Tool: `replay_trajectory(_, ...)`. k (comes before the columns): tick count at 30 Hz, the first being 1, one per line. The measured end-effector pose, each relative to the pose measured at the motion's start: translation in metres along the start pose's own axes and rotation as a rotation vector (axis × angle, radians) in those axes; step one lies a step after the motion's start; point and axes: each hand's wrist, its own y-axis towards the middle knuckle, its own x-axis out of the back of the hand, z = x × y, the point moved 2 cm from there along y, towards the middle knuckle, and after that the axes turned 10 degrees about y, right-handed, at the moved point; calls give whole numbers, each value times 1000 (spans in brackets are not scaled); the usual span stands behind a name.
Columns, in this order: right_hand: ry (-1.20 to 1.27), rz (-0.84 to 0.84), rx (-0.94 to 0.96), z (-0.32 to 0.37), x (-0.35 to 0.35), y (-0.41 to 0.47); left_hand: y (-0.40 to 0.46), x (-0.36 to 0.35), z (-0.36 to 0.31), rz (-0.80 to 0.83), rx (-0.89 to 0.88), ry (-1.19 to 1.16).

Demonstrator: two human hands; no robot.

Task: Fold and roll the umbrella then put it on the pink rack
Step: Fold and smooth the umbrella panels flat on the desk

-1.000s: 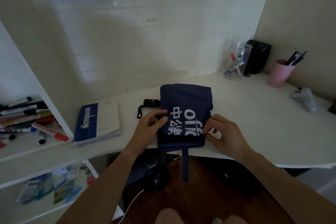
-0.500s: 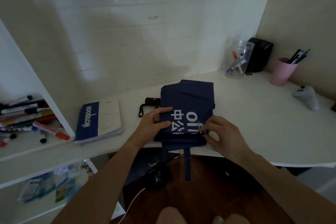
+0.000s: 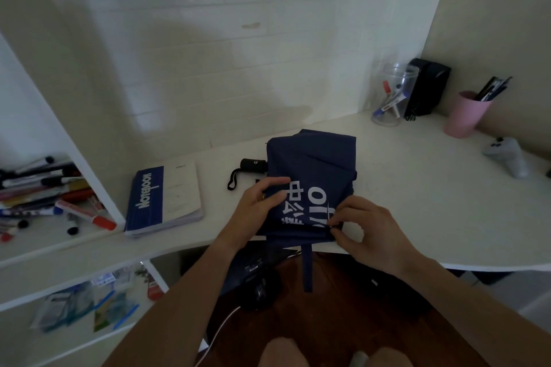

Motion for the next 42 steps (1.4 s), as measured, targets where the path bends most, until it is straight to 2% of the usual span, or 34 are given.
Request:
replay_trajectory(5, -102, 59, -61, -5, -4, 4, 9, -4, -7, 20, 7, -39)
replay_trajectory(10, -192, 26, -37, -20, 3, 13, 22, -8, -16, 8, 29, -100)
replay_trajectory(13, -119, -10, -75, -26, 7, 10, 26, -11, -16, -92, 8, 7)
replay_trajectory(16, -27, -31, -84, -26, 8, 6, 23, -7, -11, -164, -65, 234)
replay_trajectory(18, 25, -45, -88, -27, 11, 3, 17, -5, -9, -127, -109, 348)
replay_trajectory(23, 38, -40, -85, -29, 13, -6, -9, -3, -8, -111, -112, 431)
replay_trajectory(27, 39, -40, -101, -31, 11, -7, -25, -4, -3, 28, -125, 474)
replay_trajectory(30, 69, -49, -103, -30, 10, -6, -31, -4, 7, 19, -149, 615)
replay_trajectory(36, 161, -116, -153, -29, 15, -7, -36, -5, 11, -71, -220, 574)
replay_trajectory(42, 48, -86, -41, -29, 14, -12, -38, -6, 21, -158, -279, 554)
